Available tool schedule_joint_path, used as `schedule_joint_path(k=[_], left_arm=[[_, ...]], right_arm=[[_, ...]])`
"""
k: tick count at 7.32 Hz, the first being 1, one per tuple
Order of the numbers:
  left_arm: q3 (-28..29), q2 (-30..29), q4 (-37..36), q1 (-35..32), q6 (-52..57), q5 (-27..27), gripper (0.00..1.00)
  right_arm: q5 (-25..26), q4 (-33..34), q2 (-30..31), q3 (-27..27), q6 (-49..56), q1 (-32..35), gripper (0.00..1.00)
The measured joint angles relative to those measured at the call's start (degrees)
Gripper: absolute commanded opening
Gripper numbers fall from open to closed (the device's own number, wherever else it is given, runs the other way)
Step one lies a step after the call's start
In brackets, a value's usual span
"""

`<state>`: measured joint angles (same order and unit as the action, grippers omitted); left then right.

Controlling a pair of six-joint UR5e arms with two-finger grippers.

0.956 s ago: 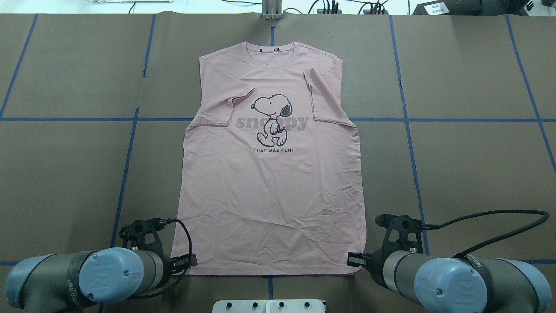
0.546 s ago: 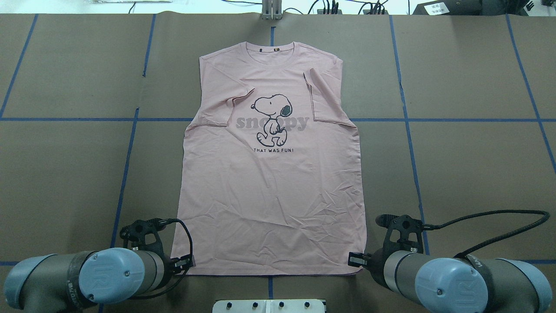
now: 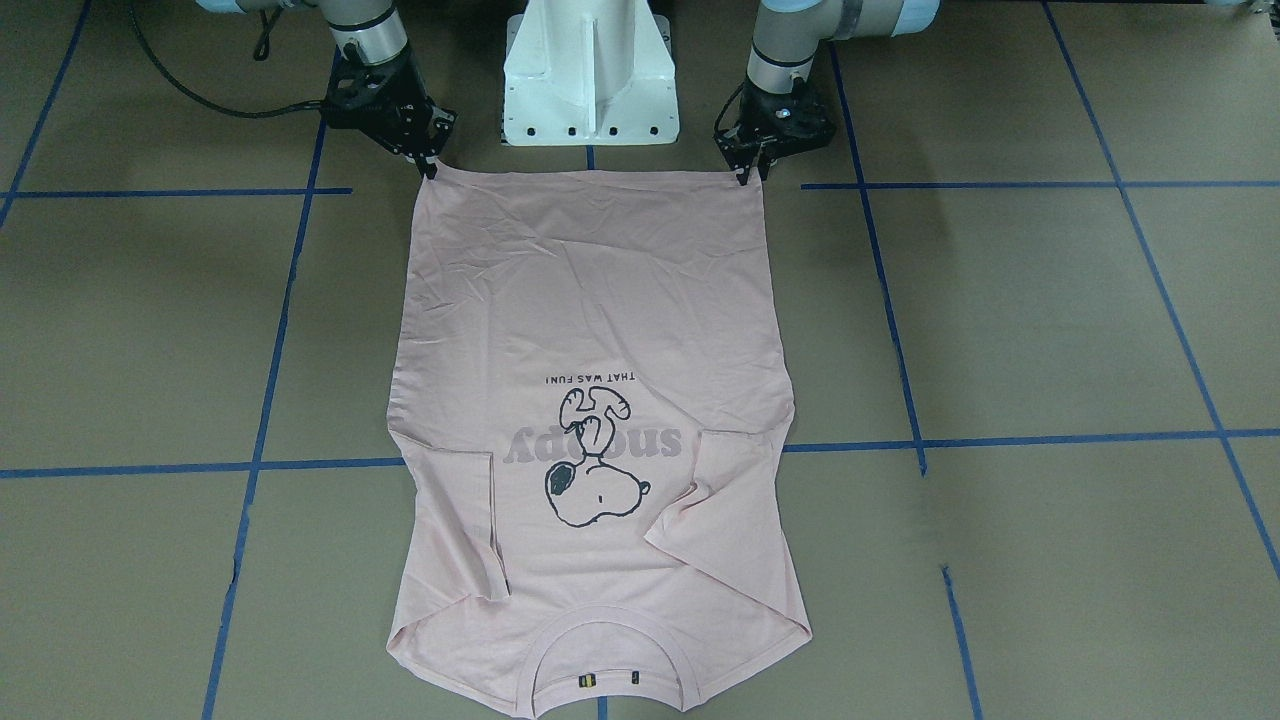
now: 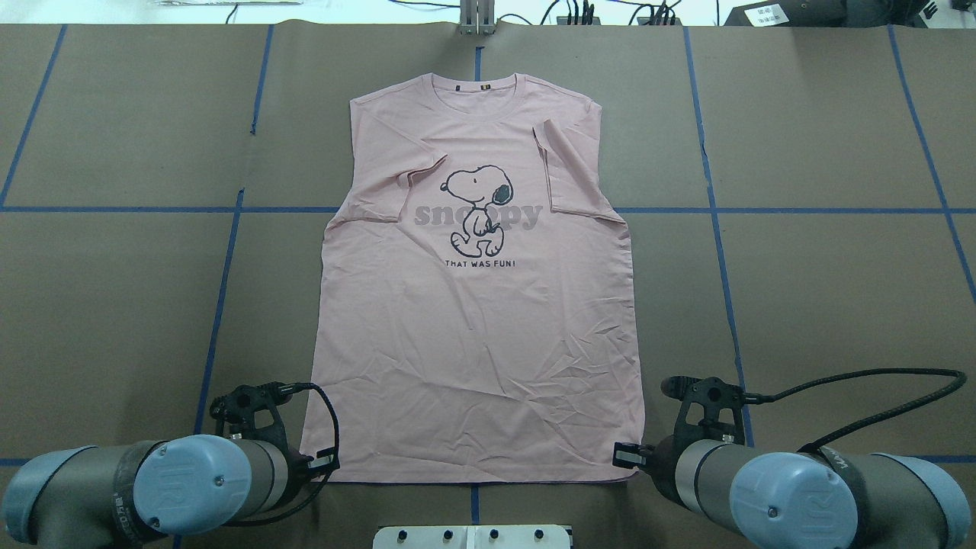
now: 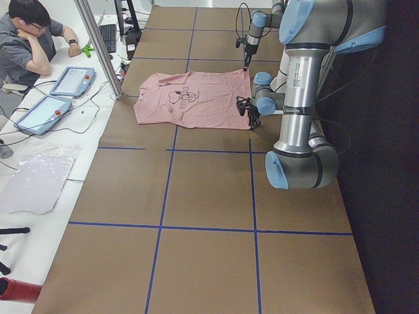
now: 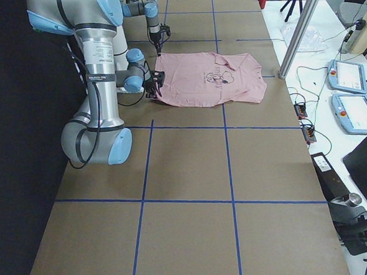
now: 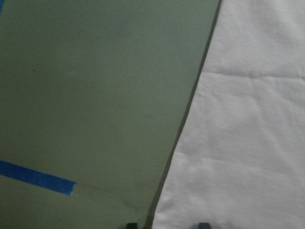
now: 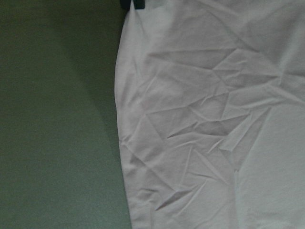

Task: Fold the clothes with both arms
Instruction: 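Lift the hem with both grippers and fold it toward the collar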

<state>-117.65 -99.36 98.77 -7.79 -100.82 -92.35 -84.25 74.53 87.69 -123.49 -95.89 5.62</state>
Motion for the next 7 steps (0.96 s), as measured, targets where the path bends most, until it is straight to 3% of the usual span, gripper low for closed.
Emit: schedule_joint_path(k=[4,7], left_arm=[[-1.27,-0.16,-0.07,0.18,-2.55,0.07,0.00],[-10.54,-0.27,-8.13,1.06,-3.02,-0.20,0.00]], right_arm=[[-0.13,0.00,0.35,-0.80,0.02,0.18,0.00],[-2.97,0.02,1.72,-3.92,0.31,-0.50,0.00]])
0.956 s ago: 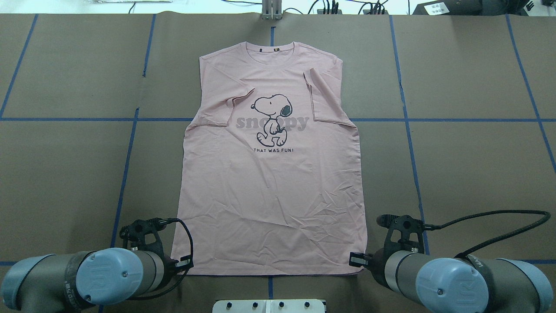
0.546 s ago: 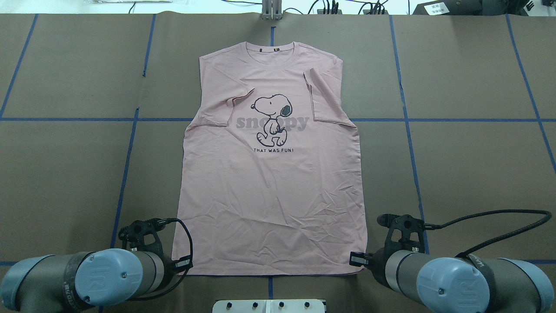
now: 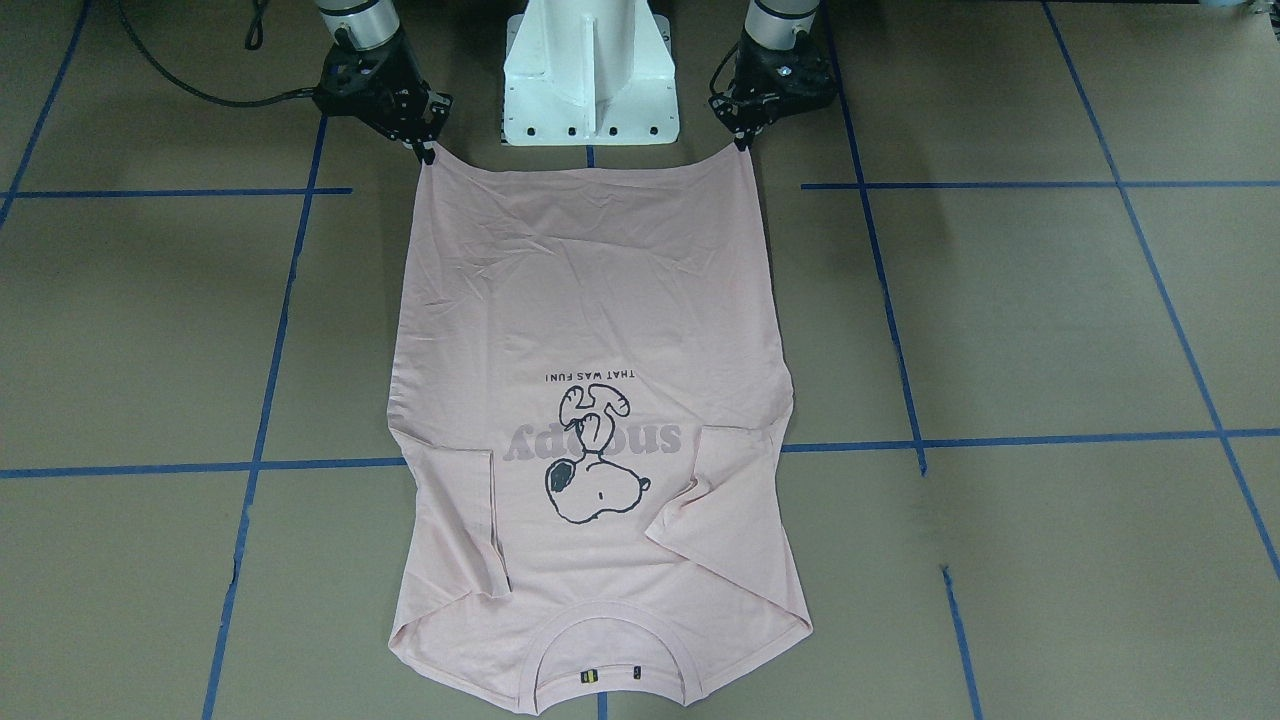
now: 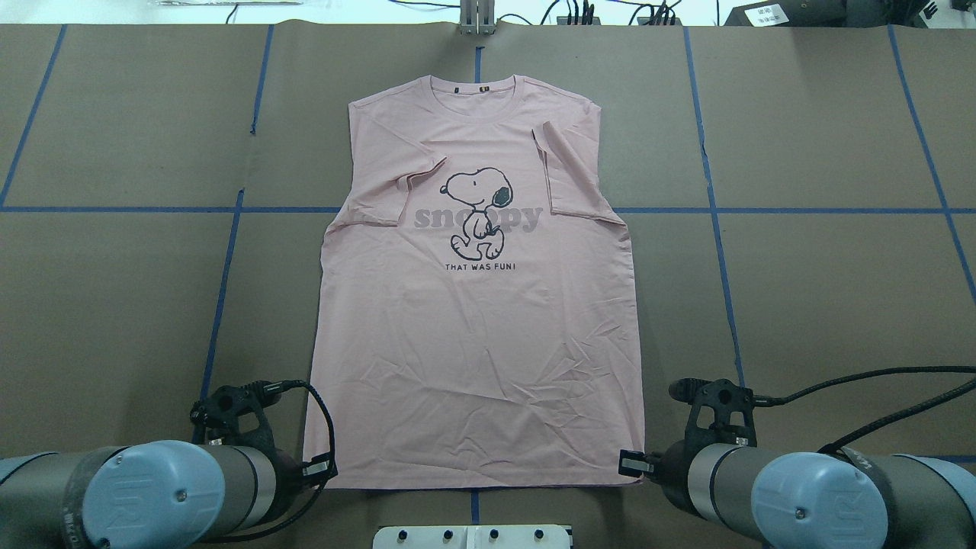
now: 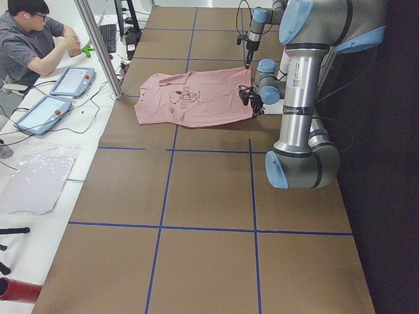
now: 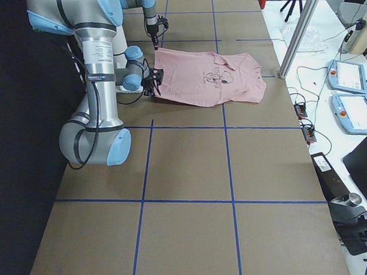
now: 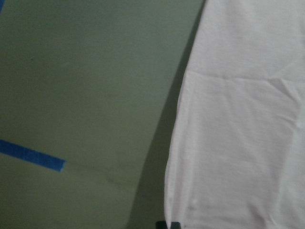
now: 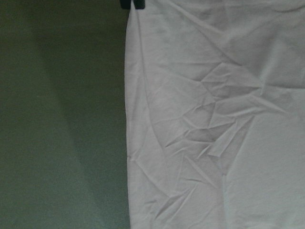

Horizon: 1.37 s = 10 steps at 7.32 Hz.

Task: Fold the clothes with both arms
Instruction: 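Lift the hem with both grippers and fold it toward the collar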

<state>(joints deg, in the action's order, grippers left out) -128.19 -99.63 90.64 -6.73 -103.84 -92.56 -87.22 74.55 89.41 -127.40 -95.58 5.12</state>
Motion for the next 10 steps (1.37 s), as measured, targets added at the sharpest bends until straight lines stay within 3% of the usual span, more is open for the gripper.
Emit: schedule_joint_path(k=[4,6,8,10], left_arm=[[-11.86,0.01,-12.28,6.28,-0.30,-0.21,0.00],[-13.67,-0.38,-14.45,8.37,-0.16,-0.30,0.00],[-12.29,-2.08,-14.49,6.37,2.62,-0.20,0.00],[-7.78,-6.56,-14.33,-2.90,11.65,-0.23,0.00]], right_arm=[[-3.34,0.07,9.80,-12.80,-0.14,-6.52,0.00],[-4.60,0.05,12.43,-16.17,-0.18,-7.36,0.00],[-4.88,0.02,9.70,-14.29,1.66,-3.08,0.00],[-5.21,0.03,0.79,-7.04,8.59,6.11,0.00]])
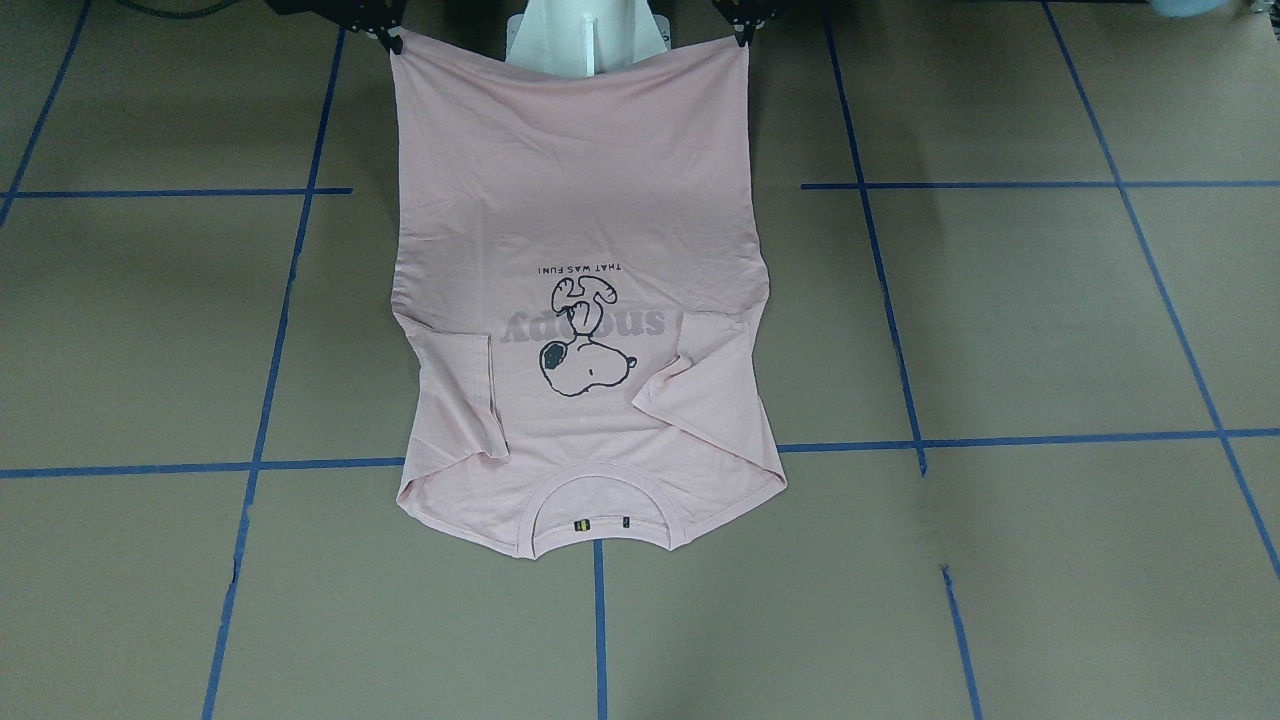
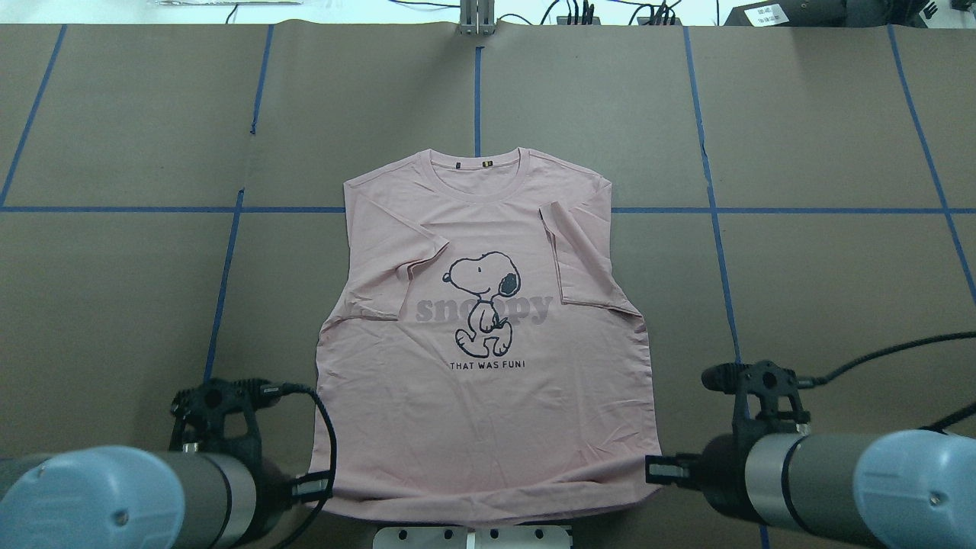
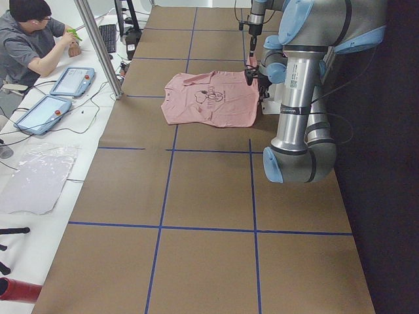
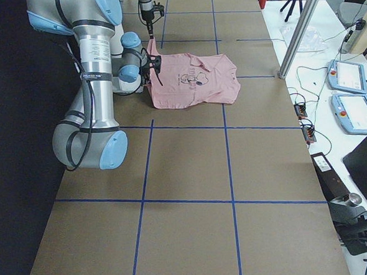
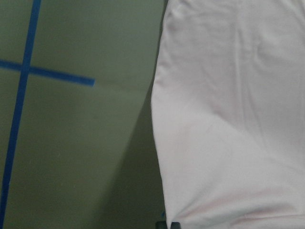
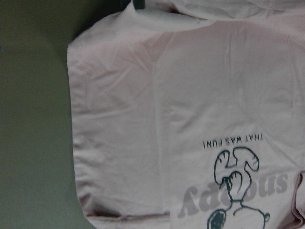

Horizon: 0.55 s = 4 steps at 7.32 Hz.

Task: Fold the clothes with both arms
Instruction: 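Lift the hem with both grippers and fold it toward the collar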

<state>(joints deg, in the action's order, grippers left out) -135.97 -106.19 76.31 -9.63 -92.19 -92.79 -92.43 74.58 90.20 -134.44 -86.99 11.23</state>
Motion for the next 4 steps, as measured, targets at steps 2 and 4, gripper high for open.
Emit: schedule_joint_path(k=[2,4], left_arm=[[5.60,-2.06,1.66,-8.41,7.73,-0.02,0.00],[12.35,-2.64,6.98,-14.24,12.22,-0.04,0.00]], right_arm=[[-2.25,-0.18,-7.89,8.93,8.80,10.80,0.00],[-4.04,-0.37,-14.59,17.42,16.09,19.99,0.00]])
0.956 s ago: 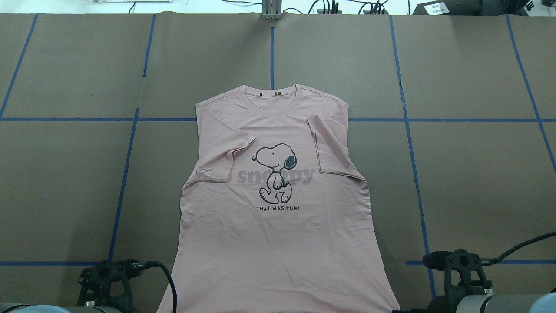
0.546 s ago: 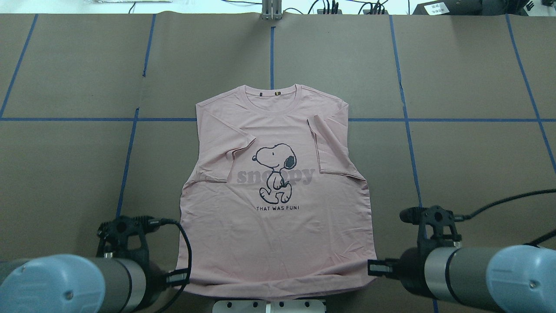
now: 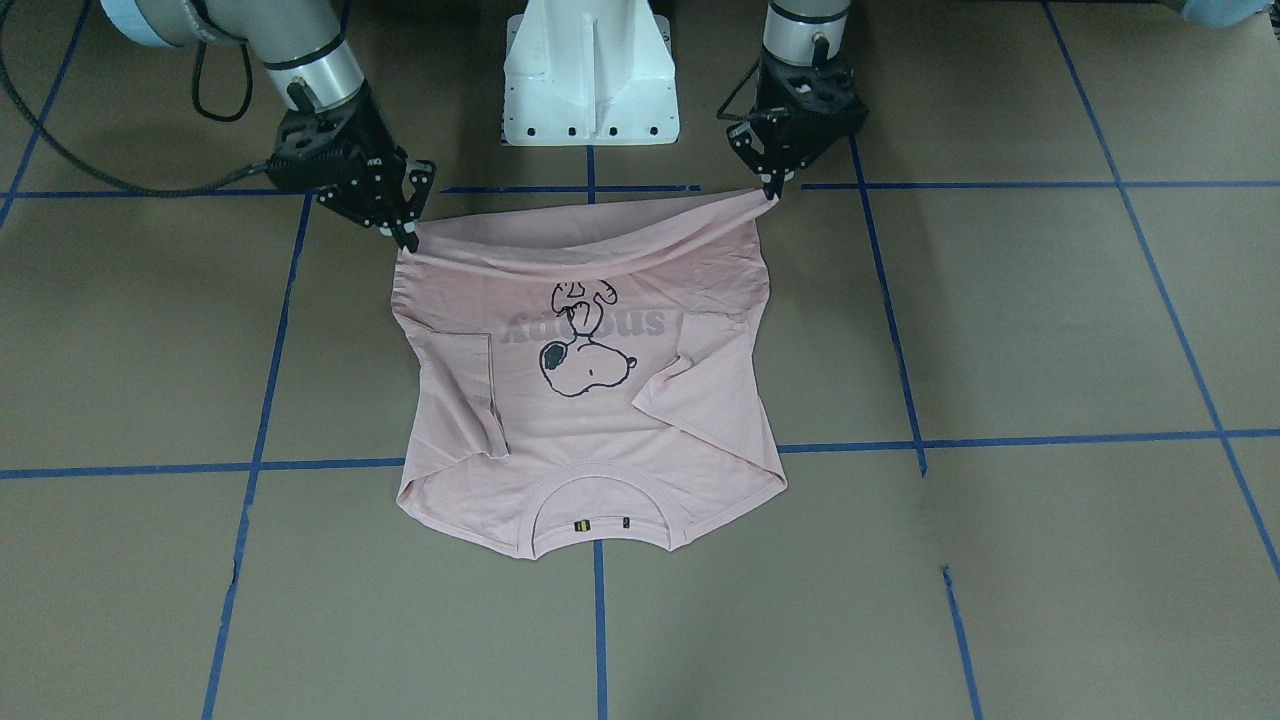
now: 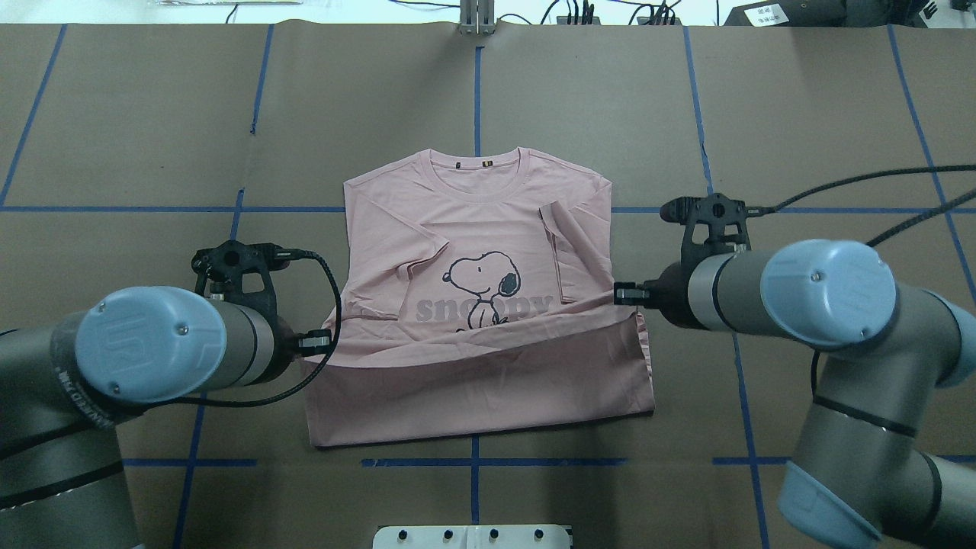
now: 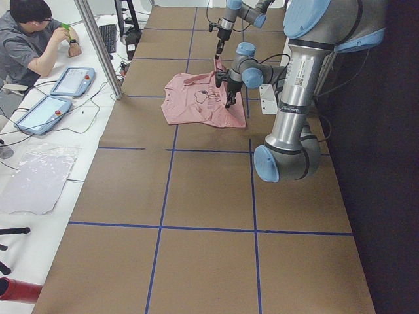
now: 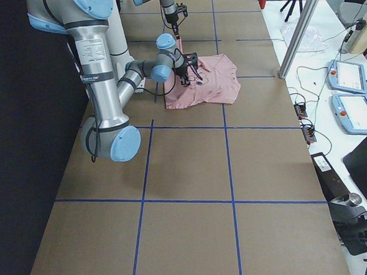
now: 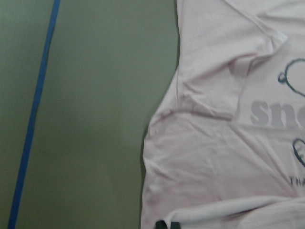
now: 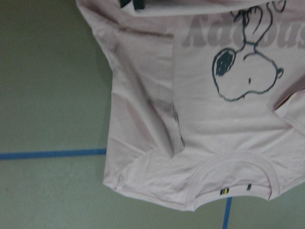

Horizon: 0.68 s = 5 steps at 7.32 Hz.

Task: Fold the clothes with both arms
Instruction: 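Lift the hem with both grippers and fold it toward the collar, then lay the hem down near the collar and open both grippers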

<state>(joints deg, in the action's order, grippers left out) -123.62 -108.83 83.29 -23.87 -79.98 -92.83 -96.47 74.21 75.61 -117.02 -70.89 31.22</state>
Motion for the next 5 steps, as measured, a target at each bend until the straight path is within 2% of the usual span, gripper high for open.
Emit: schedule_joint_path(k=[3,5], left_arm=[[11.39,-5.39,5.27,-8.79,5.71,-0.14,0.00],[22.54,-8.85,14.46,-13.90,7.53,-0.21,0.00]], right_arm=[[-1.57,-0.68,-11.85,15.41,3.45,8.39,0.00],[-2.03,-7.04,-15.53,25.14,3.93,10.94,0.00]])
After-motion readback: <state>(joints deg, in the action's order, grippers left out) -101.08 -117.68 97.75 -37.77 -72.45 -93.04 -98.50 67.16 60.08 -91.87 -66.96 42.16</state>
